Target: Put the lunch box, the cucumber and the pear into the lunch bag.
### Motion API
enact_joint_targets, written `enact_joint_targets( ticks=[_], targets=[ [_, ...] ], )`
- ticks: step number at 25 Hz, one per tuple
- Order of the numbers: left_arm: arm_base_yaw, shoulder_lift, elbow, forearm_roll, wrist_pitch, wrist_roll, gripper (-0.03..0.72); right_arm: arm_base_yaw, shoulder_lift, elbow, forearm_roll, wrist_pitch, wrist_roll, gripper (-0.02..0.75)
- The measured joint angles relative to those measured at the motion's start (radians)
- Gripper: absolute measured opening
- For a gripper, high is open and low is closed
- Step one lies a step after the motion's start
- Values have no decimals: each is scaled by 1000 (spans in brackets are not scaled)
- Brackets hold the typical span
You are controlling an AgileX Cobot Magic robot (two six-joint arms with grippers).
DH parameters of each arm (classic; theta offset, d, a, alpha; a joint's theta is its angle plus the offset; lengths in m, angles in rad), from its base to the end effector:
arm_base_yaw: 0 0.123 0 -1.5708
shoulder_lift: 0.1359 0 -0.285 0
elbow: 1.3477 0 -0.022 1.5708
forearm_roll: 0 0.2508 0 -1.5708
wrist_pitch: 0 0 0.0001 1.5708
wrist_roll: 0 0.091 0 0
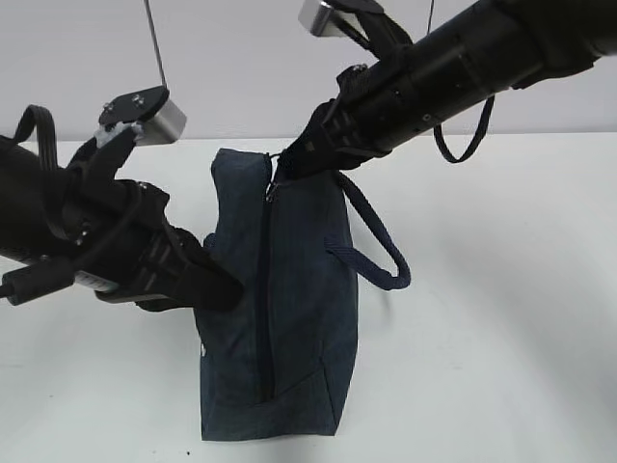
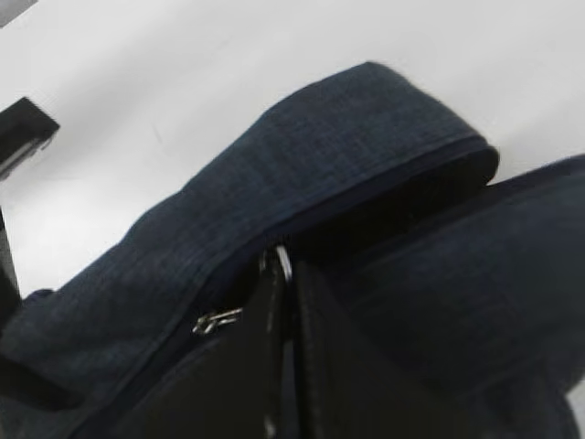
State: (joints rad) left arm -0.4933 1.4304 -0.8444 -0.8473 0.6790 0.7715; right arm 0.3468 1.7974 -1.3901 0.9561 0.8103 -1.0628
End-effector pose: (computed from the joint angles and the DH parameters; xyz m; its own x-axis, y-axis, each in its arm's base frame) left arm 0.2206 -0.1673 0.2402 -0.7034 0.4275 -0.5678 0.6809 0.6344 -0.3659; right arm 0.3518 0.1845 0.2756 -0.5049 -0.4270 -0.7502 -0.8128 0.5277 0.2467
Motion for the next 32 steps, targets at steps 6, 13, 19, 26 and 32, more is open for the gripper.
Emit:
enact_joint_targets(
  ticks=[6, 13, 19, 26, 32],
  targets=[
    [0, 0, 0, 20, 34, 0, -16, -28, 0, -49, 6, -18, 1, 6],
    [0, -2, 0, 21, 40, 0, -17, -30, 4, -105, -1, -38, 1, 6],
    [0, -3, 0, 25, 43, 0, -17, -30, 63, -131, -4, -51, 1, 6],
    [-1, -3, 0, 28, 45, 0, -17, -45, 172, -243, -4, -40, 11, 6],
    [-1, -17, 0, 33, 45, 0, -17, -91, 268, -342, -4, 25, 42, 6]
  ],
)
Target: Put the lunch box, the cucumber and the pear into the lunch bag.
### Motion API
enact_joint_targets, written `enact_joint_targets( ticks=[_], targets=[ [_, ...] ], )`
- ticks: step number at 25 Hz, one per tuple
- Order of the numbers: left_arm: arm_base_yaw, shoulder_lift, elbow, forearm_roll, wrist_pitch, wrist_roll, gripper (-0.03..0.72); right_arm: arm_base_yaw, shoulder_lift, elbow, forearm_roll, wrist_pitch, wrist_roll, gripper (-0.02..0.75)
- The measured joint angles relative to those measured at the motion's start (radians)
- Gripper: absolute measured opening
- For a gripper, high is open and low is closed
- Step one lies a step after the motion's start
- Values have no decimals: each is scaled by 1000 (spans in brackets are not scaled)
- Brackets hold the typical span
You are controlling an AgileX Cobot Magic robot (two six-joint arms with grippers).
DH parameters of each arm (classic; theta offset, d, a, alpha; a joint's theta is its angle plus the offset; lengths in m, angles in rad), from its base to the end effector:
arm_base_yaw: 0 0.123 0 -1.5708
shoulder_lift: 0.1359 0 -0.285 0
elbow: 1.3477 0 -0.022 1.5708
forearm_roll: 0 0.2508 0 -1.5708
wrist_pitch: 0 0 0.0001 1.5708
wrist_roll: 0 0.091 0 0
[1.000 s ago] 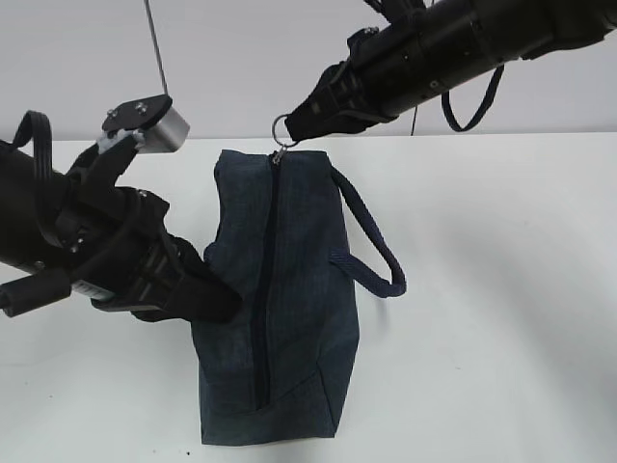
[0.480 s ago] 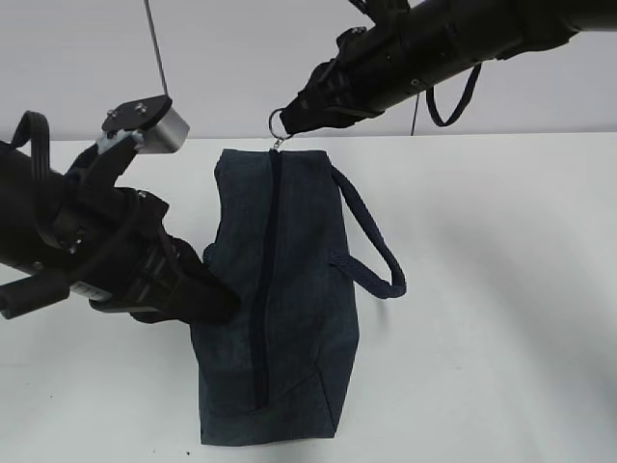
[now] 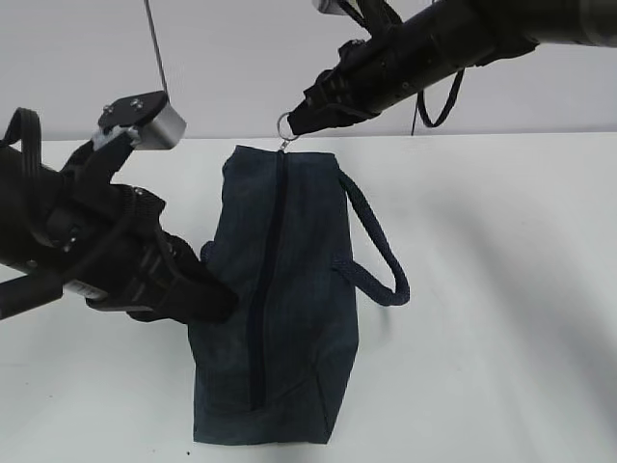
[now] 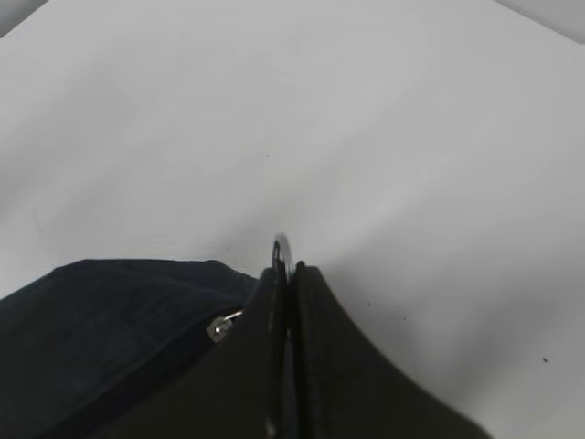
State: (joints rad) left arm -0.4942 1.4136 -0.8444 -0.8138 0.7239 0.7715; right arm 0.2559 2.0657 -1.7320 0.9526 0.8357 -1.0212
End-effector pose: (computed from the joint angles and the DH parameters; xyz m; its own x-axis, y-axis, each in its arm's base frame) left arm 0.2147 -0.1655 0.2429 -0.6858 0.4699 -0.5558 0.7076 0.6093 -0.3579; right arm 0.4371 0.1713 0.2604 -0.5226 -0.3525 -0.7763 -0.7658 0.5943 0.2457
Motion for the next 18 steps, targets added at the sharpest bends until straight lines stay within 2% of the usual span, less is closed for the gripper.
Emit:
enact_joint_targets(
  ticks=[4, 14, 16, 18],
  targets=[
    [0, -3, 0, 0, 3, 0, -17, -30, 51, -42, 0, 45, 8, 6],
    [0, -19, 2, 5, 24, -13, -7, -32, 61, -50, 0, 73, 11, 6],
    [0, -32, 3, 4, 32, -42, 43, -34, 61, -50, 0, 75, 11, 6],
    [0, -50, 3, 1, 43, -68, 138, -34, 61, -50, -2, 75, 11, 6]
  ],
)
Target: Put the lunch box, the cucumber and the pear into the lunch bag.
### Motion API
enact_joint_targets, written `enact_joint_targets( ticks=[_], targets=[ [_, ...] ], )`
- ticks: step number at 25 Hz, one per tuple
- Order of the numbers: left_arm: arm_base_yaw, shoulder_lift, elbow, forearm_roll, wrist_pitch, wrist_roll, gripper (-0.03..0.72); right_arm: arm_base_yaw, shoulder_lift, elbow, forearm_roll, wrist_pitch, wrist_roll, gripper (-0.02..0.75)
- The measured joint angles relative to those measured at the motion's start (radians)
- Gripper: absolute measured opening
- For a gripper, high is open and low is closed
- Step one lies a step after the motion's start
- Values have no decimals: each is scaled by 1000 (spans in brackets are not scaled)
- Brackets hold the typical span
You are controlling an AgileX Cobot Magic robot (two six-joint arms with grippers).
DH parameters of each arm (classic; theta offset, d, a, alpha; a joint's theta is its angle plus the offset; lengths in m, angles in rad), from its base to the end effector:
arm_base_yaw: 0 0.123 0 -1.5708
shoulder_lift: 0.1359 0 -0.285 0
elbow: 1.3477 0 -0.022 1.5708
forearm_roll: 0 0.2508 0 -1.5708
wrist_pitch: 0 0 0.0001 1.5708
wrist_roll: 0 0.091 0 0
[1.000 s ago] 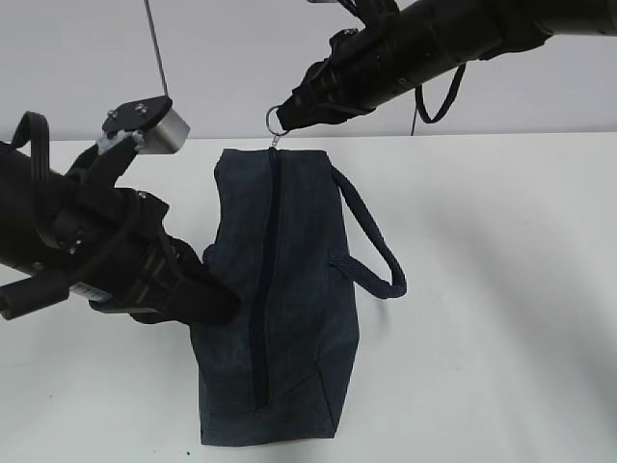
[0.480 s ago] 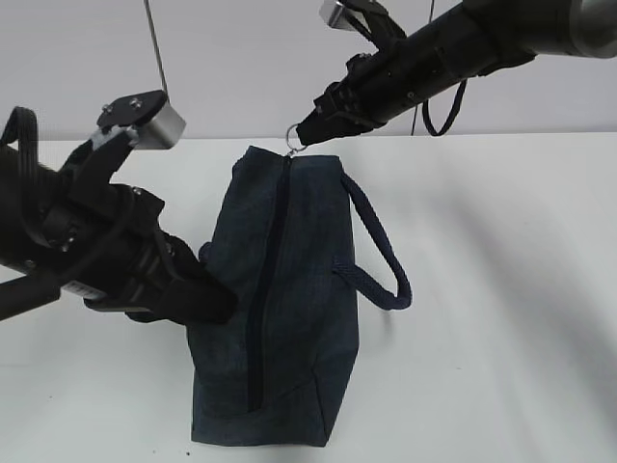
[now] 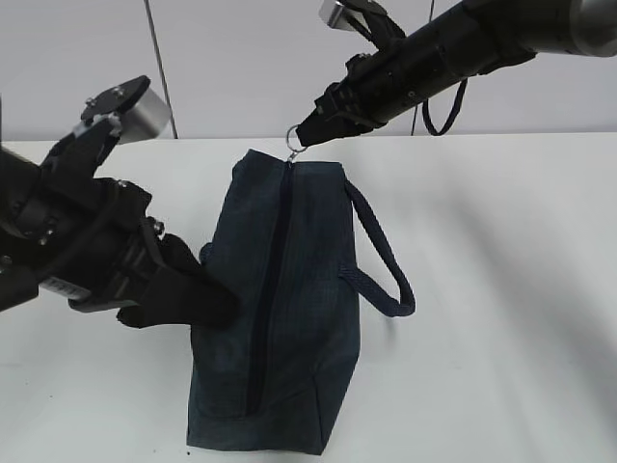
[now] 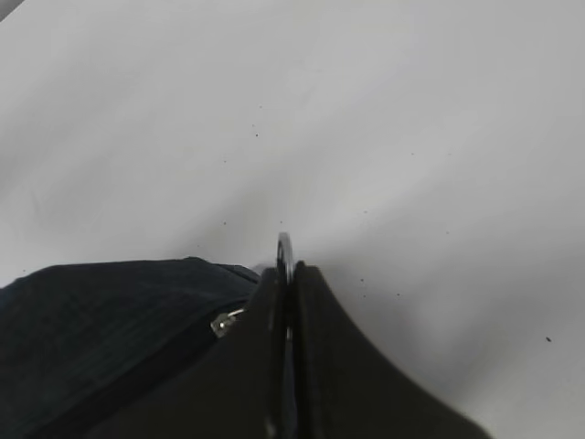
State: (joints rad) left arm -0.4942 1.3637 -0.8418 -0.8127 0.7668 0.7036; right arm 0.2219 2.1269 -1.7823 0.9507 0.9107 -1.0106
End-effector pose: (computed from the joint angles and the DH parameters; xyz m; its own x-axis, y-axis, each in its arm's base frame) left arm 0.2050 -0.1626 0.2546 -0.7147 0.4374 -0.5457 0.6810 0.6129 -0.4007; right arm 0.4487 0.1613 0.2453 -0.5642 -0.3601 -0.7430 -0.7599 0.5785 0.2966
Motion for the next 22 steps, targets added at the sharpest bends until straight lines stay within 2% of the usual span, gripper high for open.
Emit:
enact_joint_targets(
  ticks=[4, 6, 10, 14, 17, 22],
  targets=[
    [0, -31, 0, -2, 4, -65, 396, -1, 0, 0, 0, 8, 0, 6],
    [0, -48, -2, -5, -2, -83, 449, -1, 0, 0, 0, 10, 0, 6],
    [-2, -52, -50, 9, -2, -100, 467, -1, 0, 0, 0, 12, 0, 6],
    [6, -49, -143, 107, -24, -173, 467, -2, 0, 0, 0, 19, 0, 6],
    [45, -18, -210, 162, -5, -217, 467, -2, 0, 0, 0, 21, 0, 6],
    [106, 84, -301, 162, 6, -232, 467, -2, 0, 0, 0, 21, 0, 6]
  ],
)
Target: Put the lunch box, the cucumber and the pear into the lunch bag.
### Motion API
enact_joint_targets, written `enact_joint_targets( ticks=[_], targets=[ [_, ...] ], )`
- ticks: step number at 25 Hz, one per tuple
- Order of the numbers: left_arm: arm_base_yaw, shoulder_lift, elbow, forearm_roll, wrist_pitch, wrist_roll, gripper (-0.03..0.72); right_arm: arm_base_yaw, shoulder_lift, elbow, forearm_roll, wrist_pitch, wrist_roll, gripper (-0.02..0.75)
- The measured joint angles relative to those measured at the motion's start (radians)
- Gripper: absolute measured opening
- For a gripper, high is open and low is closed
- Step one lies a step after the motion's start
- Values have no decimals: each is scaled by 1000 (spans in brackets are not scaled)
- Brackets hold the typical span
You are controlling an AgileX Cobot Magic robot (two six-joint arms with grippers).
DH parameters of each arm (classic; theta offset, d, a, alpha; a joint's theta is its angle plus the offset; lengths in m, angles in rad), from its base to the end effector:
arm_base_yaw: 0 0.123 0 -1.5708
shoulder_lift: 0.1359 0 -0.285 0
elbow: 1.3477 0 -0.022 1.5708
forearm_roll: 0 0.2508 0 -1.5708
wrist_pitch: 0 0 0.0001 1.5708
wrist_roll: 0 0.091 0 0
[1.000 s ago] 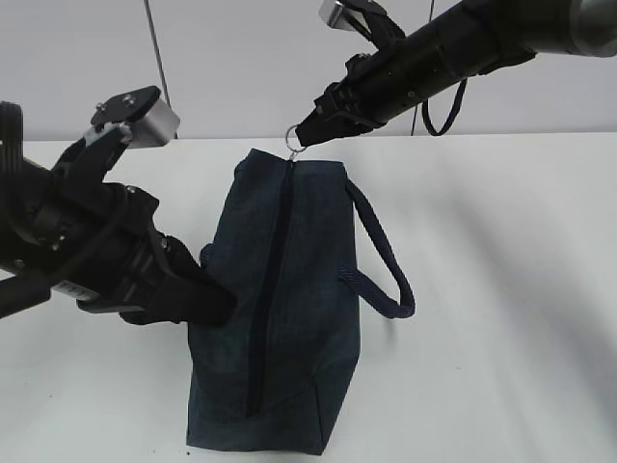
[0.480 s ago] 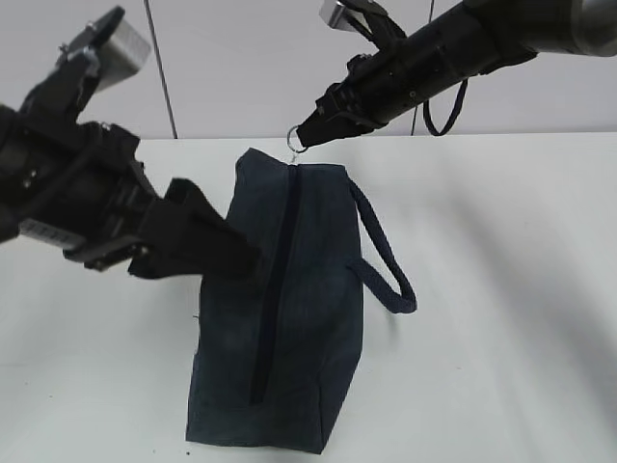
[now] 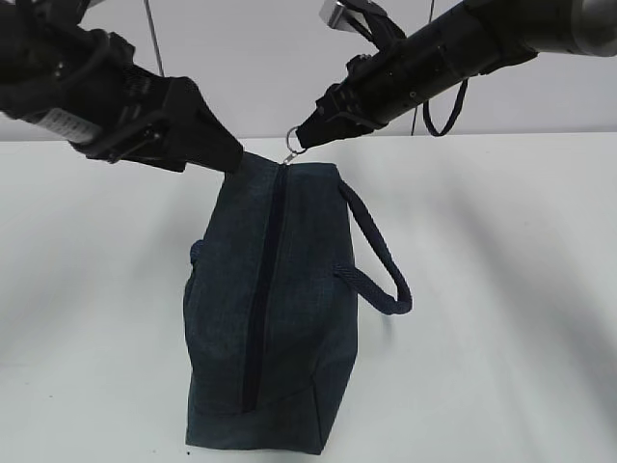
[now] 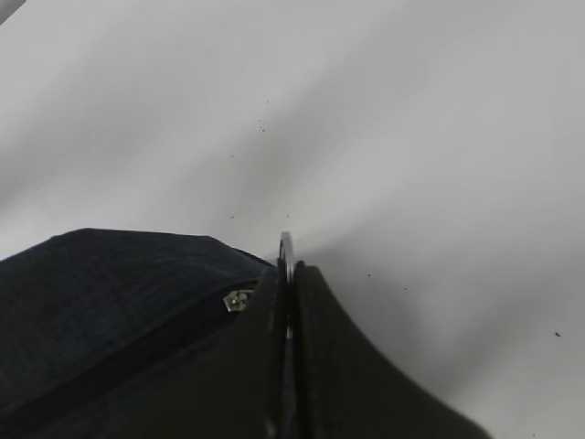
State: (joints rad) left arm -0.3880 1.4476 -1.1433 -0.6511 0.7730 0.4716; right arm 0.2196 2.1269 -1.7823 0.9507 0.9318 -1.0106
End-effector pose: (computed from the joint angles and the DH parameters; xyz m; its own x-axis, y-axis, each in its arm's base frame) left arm 0.2686 -0.1514 0.3120 -0.7278 0.2704 -0.6302 0.5733 0.7441 -0.3430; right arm 0.4473 0.1608 0.2450 -0.5685 -0.3671 -0.7362 -0.7641 0.5671 0.3074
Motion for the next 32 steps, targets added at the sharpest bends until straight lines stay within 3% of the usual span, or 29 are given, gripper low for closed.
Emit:
enact_joint_targets(
  ticks=[6, 12, 14, 18, 20, 32],
  targets=[
    [2, 174, -121, -18, 17, 0, 467, 0, 0, 0, 8, 0, 2, 6],
    [2, 302, -252, 76, 39, -41, 440, 0, 0, 0, 12, 0, 2, 6],
    [3, 330, -279, 104, 52, -50, 368, 0, 0, 0, 14, 0, 2, 6],
    [3, 354, -299, 110, 67, -53, 88, 0, 0, 0, 18, 0, 2, 6],
    [3, 354, -301, 112, 73, -55, 22, 0, 0, 0, 18, 0, 2, 6],
    [3, 333, -301, 111, 74, -25, 4, 0, 3, -1, -5, -23, 2, 6]
  ],
)
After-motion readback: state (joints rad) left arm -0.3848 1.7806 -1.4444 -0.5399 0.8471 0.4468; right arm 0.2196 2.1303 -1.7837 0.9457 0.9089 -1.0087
